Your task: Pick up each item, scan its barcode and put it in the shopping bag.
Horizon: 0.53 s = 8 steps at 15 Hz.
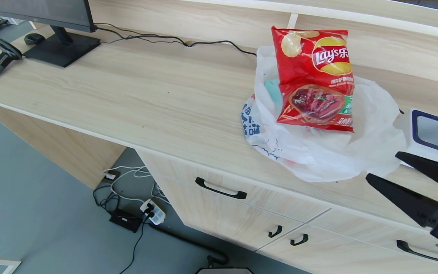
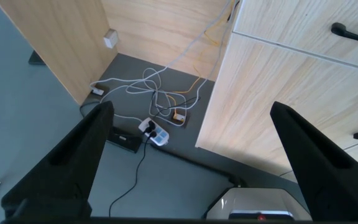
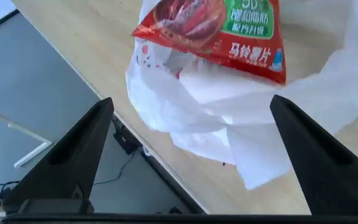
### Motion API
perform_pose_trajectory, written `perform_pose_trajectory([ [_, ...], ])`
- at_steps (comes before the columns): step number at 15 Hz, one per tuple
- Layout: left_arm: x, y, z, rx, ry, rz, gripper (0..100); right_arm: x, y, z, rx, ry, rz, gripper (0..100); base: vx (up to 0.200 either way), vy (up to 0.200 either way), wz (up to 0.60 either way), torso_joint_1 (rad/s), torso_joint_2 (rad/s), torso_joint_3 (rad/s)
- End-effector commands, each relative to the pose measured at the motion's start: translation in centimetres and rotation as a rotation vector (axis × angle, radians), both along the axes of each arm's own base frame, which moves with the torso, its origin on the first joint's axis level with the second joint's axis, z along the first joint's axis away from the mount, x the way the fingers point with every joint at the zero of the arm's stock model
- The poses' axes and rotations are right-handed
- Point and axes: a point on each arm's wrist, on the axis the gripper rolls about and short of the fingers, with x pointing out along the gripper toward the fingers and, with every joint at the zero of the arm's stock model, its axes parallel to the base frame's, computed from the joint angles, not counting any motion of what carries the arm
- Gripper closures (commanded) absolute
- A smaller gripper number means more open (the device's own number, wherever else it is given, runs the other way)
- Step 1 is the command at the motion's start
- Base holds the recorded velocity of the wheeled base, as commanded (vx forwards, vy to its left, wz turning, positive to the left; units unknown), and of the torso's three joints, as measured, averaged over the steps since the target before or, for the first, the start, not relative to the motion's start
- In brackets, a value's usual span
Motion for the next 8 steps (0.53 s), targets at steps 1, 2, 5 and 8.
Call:
perform_pose_trajectory([
  [1, 0.0, 0.0, 0.0, 0.0, 0.0, 0.001, 0, -2.8, -1.0, -2.5, -0.02, 0.014, 0.004, 0, 0.0, 0.0, 0.0, 0.0, 0.0, 0.0],
  [2, 0.0, 0.0, 0.0, 0.0, 0.001, 0.001, 0, -3.2, -1.1, -3.6, -0.042, 0.039, 0.006, 0, 0.0, 0.0, 0.0, 0.0, 0.0, 0.0],
  [5, 0.0, 0.0, 0.0, 0.0, 0.0, -0.001, 0, -3.9, -1.5, -5.0, -0.075, 0.065, -0.054, 0, 0.0, 0.0, 0.0, 0.0, 0.0, 0.0],
  [8, 0.0, 0.0, 0.0, 0.0, 0.0, -0.001, 0, -5.6, -2.3, -6.3, -0.097, 0.087, -0.076, 0, 0.0, 0.0, 0.0, 0.0, 0.0, 0.0],
])
